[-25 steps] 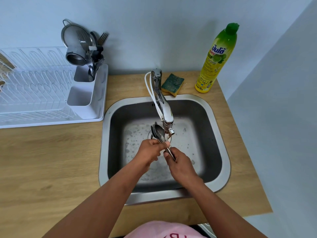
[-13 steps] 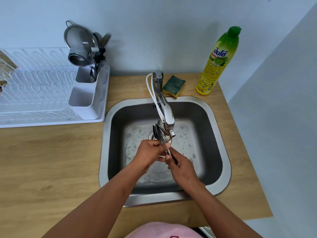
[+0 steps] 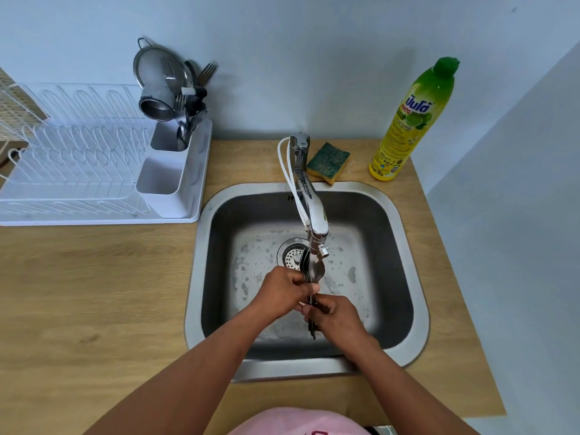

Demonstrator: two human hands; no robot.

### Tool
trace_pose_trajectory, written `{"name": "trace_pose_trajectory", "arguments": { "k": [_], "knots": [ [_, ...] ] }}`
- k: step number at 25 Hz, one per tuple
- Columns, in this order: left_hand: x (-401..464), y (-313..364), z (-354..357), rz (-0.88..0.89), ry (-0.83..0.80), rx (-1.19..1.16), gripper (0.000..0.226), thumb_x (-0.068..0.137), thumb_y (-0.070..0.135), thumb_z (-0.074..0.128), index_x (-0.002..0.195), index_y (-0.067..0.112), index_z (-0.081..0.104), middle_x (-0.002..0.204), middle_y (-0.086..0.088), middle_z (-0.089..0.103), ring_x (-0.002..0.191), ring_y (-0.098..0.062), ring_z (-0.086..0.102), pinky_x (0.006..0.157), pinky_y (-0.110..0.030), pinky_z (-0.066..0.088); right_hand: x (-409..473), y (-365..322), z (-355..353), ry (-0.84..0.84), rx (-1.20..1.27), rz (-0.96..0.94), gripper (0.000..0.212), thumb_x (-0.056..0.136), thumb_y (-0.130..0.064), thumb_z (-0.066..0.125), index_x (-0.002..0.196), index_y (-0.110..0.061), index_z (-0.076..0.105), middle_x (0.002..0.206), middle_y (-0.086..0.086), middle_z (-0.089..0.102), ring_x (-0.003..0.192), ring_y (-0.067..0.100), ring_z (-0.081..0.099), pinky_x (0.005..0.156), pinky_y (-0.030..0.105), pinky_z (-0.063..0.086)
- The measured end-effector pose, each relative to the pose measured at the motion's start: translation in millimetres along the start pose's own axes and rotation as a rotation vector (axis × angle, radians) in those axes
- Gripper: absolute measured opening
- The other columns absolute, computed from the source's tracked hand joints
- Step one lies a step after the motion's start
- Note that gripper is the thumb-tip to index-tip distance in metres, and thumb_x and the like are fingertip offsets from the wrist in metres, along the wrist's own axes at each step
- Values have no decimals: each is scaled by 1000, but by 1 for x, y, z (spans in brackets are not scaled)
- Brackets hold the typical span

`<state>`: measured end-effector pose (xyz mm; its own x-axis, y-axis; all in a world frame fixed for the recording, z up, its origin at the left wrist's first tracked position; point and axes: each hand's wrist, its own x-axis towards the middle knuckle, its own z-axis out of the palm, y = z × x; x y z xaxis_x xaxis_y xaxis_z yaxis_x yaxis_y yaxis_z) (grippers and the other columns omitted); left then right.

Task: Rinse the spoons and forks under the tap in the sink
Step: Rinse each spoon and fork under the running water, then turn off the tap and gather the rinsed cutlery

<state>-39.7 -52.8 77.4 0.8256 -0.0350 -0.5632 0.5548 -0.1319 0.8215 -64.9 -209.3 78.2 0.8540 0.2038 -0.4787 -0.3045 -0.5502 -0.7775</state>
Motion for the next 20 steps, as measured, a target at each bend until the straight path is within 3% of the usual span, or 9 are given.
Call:
{"name": "trace_pose_trajectory", "arguments": {
  "k": [2, 4, 5, 7, 9, 11, 15, 18, 20],
  "knots": [
    [-1, -3, -2, 15, -9, 26, 17, 86, 8, 80, 88, -9, 77, 87, -28, 76, 87, -43, 77, 77, -52, 65, 3, 2, -3, -34, -27, 4, 14, 89, -25, 72, 75, -25, 76, 55, -8, 65, 51, 3, 53, 60, 29, 43],
    [-3, -9, -3, 35, 3, 29, 15, 86, 7, 80, 83, -7, 77, 90, -30, 77, 86, -40, 78, 75, -48, 66, 4, -2, -13, -122, -70, 15, 10, 86, -25, 77, 80, -17, 76, 52, -8, 59, 50, 1, 46, 59, 27, 39],
    [-5, -12, -4, 38, 20, 12, 14, 87, 6, 79, 84, -7, 78, 90, -29, 77, 86, -39, 78, 75, -45, 66, 4, -7, -21, -182, -100, 28, 9, 84, -23, 78, 86, -15, 77, 61, -6, 64, 56, 3, 51, 63, 28, 43],
    [-8, -16, -6, 34, 80, -37, 9, 87, 5, 79, 87, -4, 80, 88, -25, 79, 84, -35, 79, 74, -38, 67, 11, -24, -43, -225, -161, 46, 32, 85, -17, 77, 117, -18, 73, 103, 0, 77, 80, 7, 66, 78, 31, 56],
    [-13, -18, -13, 17, 160, -119, 4, 86, 4, 79, 84, 1, 82, 80, -18, 78, 79, -30, 78, 72, -34, 66, 22, -57, -69, -17, -236, -41, 44, 92, -13, 68, 135, -18, 63, 131, -3, 68, 89, 8, 68, 85, 31, 59],
    [-15, -17, -21, 2, 226, -206, 3, 86, 1, 78, 86, -1, 81, 82, -18, 78, 80, -30, 76, 76, -38, 66, 39, -101, -92, 259, -276, -229, 41, 96, -16, 62, 137, -17, 61, 138, 3, 65, 108, 14, 66, 99, 33, 51],
    [-21, -4, -39, 46, 268, -265, 10, 87, 2, 77, 93, -6, 80, 93, -25, 80, 89, -34, 79, 78, -37, 66, 87, -188, -99, 303, -524, -532, 45, 100, -20, 53, 145, -12, 52, 144, 13, 59, 128, 28, 58, 105, 32, 40],
    [-26, 9, -52, 87, 265, -254, 5, 88, 6, 77, 90, 5, 82, 90, -17, 82, 87, -28, 81, 70, -27, 64, 119, -223, -90, 163, -801, -542, 41, 102, -19, 46, 139, -2, 52, 152, 20, 48, 139, 34, 46, 111, 38, 37],
    [-27, 14, -61, 103, 264, -254, 6, 89, 9, 78, 87, 11, 83, 89, -14, 83, 86, -26, 81, 70, -27, 64, 129, -227, -85, 163, -919, -541, 30, 100, -21, 46, 116, -2, 62, 132, 20, 60, 119, 37, 59, 94, 40, 48]
  ]
}}
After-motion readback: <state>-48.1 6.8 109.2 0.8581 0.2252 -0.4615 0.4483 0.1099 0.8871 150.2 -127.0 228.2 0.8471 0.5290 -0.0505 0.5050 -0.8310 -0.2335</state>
